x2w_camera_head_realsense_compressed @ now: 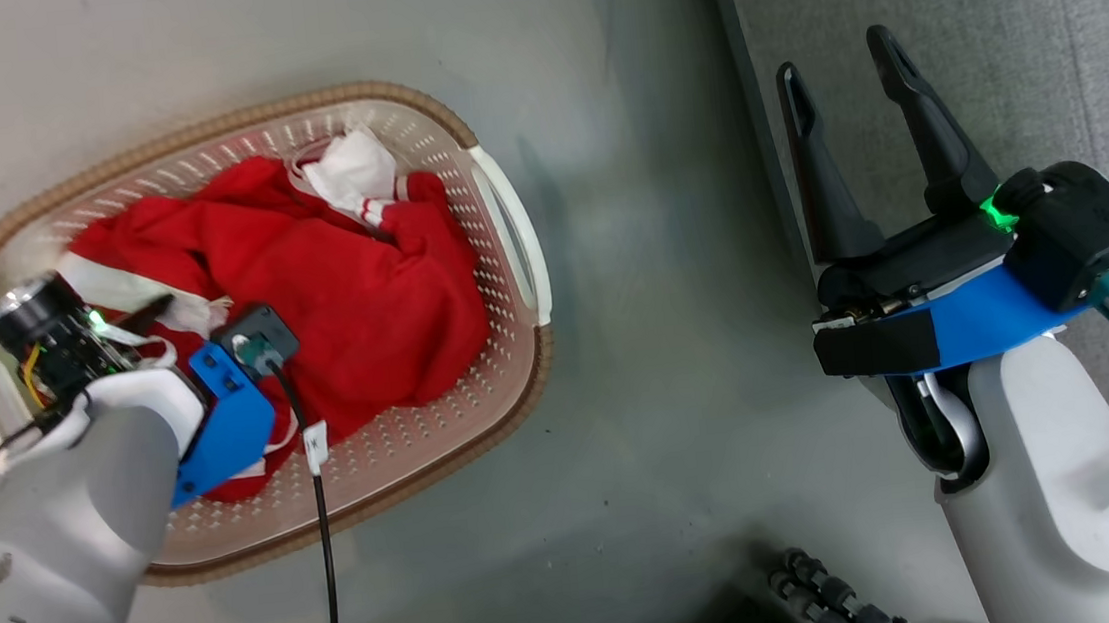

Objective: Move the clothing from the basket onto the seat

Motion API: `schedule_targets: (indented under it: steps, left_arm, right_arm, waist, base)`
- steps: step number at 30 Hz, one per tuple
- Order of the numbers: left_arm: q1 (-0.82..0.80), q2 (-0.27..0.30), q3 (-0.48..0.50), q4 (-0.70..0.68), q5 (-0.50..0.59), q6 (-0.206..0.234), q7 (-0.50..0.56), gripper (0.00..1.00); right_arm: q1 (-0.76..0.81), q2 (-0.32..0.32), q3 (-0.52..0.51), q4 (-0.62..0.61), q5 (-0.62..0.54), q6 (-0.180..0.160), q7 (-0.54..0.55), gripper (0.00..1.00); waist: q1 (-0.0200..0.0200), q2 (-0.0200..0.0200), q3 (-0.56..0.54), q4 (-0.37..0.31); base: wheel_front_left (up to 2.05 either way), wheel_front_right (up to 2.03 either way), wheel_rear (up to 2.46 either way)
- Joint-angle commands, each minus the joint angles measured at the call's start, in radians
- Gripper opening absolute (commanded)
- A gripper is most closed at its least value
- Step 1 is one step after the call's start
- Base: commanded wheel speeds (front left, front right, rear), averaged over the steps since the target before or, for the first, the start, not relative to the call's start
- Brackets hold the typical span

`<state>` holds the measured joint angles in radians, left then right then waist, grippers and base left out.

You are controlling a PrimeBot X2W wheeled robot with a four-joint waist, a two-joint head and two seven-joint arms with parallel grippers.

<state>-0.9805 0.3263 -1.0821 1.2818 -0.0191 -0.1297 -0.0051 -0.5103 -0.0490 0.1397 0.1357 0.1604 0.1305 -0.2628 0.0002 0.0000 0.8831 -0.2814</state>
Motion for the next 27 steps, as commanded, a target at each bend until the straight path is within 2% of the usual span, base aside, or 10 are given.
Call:
schedule_targets:
  steps: [1,10,11,12,13,20,27]
  left_arm:
    - [-0.026,0.011,-0.006,0.002,0.003,-0.001,0.011,1.0]
    - [-0.069,0.02,-0.046,0.007,0.003,-0.001,0.096,1.0]
    - [-0.071,0.019,-0.049,0.007,0.003,-0.001,0.109,0.67]
    - [-0.073,0.016,-0.052,0.007,0.003,-0.001,0.118,0.15]
    - [-0.074,0.014,-0.055,0.007,0.0,-0.001,0.124,0.0]
    - [-0.061,-0.008,-0.075,0.008,-0.025,-0.001,0.146,0.0]
    - [-0.042,-0.057,-0.06,0.007,-0.064,0.002,0.117,0.0]
  right_arm:
    - [-0.019,-0.002,0.001,-0.008,0.003,0.0,-0.003,1.0]
    - [-0.022,-0.002,0.0,-0.025,0.02,0.0,-0.003,1.0]
    - [-0.022,-0.002,-0.001,-0.026,0.019,0.0,-0.003,1.0]
    - [-0.022,-0.002,-0.001,-0.026,0.019,0.0,-0.003,1.0]
    - [-0.023,-0.002,-0.002,-0.025,0.019,0.0,-0.003,1.0]
    - [-0.025,-0.002,-0.008,-0.013,0.015,0.0,-0.003,1.0]
    - [-0.003,-0.003,-0.023,0.001,-0.006,0.0,-0.003,1.0]
  waist:
    - [-0.0002,0.0,0.035,-0.016]
    - [-0.0002,0.0,0.094,-0.029]
    - [-0.0002,0.0,0.095,-0.029]
    - [-0.0002,0.0,0.096,-0.028]
    - [-0.0002,0.0,0.096,-0.027]
    - [-0.0002,0.0,0.071,-0.019]
    - [-0.0002,0.0,0.001,0.01]
  base:
    - [0.0,0.0,0.0]
    - [0.0,0.0,0.0]
    - [0.0,0.0,0.0]
    - [0.0,0.0,0.0]
    - [0.0,0.0,0.0]
    - [0.0,0.0,0.0]
    - [0.0,0.0,0.0]
